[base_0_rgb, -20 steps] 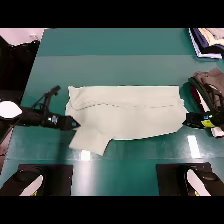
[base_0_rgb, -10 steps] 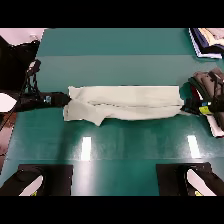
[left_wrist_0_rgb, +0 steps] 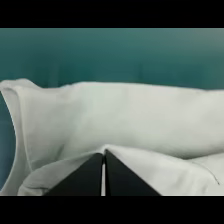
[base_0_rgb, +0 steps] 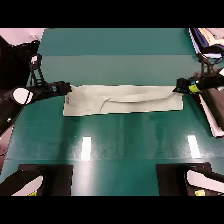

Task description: Fold the shirts.

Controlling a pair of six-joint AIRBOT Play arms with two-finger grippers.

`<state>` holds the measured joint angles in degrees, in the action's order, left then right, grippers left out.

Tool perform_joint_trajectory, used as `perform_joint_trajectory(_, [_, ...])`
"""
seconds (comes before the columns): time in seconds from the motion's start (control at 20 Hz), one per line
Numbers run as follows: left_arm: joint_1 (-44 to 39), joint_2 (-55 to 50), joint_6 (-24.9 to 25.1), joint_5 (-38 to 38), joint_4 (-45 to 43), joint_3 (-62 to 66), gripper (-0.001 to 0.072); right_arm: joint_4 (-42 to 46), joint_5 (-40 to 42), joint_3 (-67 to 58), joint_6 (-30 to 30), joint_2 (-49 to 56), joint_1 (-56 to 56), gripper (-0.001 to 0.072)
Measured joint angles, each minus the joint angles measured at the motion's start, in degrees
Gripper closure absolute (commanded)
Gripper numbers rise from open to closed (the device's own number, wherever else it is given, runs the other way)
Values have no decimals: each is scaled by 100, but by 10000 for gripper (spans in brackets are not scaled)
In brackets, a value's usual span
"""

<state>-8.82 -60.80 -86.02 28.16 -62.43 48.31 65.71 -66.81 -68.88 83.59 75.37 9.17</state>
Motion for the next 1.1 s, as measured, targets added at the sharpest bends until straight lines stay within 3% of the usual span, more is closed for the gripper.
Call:
perform_joint_trajectory(0.1, [0, -203, -98, -315, -2, 7, 682, 2, 68, -234, -4, 358, -59, 692])
perform_joint_trajectory(0.15, [0, -291, -136, -439, -4, 7, 551, -4, 111, -337, -9, 514, -81, 681])
perform_joint_trajectory(0.2, [0, -372, -168, -562, -7, 11, 291, -7, 138, -422, -11, 647, -94, 534])
perform_joint_trajectory(0.25, [9, -424, -199, -662, -7, 13, 201, -2, 177, -520, -13, 769, -103, 299])
perform_joint_trajectory(0.3, [11, -463, -251, -767, -7, 22, 206, -7, 201, -623, -20, 868, -105, 205])
perform_joint_trajectory(0.55, [9, -522, -365, -713, -9, 363, 219, -17, -251, -1196, -284, 1121, 197, 206])
perform_joint_trajectory(0.6, [9, -527, -376, -549, -9, 466, 480, -17, -446, -1244, -369, 1145, 330, 205])
perform_joint_trajectory(0.65, [9, -527, -380, -367, -11, 542, 671, -15, -640, -1255, -459, 1178, 496, 205])
perform_joint_trajectory(0.85, [7, -531, -310, 424, -20, 706, 683, -149, -1121, -1012, -763, 1419, 1237, 205])
perform_joint_trajectory(1.1, [4, -531, -229, 1349, -20, 756, 684, -1034, -1329, -848, -1134, 2046, 2002, 205])
